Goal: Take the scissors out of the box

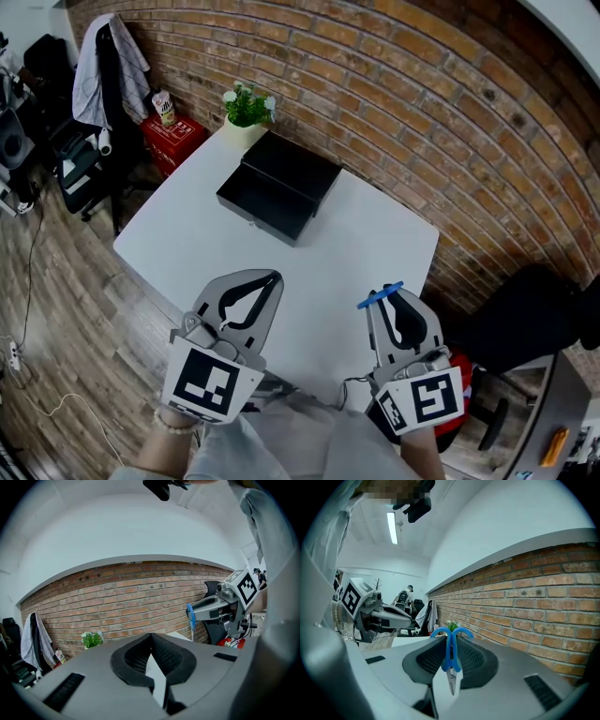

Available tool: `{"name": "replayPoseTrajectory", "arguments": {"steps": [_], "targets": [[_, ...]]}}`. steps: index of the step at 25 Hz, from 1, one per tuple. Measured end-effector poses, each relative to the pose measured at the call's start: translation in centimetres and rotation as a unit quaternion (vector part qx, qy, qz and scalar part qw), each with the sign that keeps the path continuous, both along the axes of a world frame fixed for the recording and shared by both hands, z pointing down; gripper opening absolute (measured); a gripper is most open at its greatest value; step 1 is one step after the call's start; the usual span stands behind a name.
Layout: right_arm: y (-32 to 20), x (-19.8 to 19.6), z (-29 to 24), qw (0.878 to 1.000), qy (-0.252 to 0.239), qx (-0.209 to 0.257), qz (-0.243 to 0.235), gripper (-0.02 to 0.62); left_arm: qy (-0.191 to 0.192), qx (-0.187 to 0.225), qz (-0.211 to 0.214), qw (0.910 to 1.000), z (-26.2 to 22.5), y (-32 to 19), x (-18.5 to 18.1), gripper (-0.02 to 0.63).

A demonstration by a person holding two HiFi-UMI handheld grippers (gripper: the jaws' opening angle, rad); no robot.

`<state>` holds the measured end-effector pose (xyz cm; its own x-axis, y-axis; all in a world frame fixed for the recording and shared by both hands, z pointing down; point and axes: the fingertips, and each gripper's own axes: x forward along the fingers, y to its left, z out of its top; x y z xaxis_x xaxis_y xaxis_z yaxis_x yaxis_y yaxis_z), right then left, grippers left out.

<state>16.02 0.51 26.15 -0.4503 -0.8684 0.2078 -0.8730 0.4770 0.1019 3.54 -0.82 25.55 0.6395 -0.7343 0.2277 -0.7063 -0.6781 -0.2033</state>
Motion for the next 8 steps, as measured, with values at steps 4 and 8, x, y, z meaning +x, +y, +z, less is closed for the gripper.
{"name": "replayPoseTrajectory", "arguments": {"steps": [4, 8], "targets": [[-0.01, 0.07, 0.05, 1.0, 0.002, -0.001, 0.001, 0.095, 0.002, -0.003, -0.001, 1.0, 0.06, 0.02, 0.11, 0.018], [0.09, -0.01, 0.0, 1.0, 0.004, -0.004, 0.001, 0.095, 0.001, -0.004, 0.0, 1.0, -0.08, 0.06, 0.13, 0.018]]}}
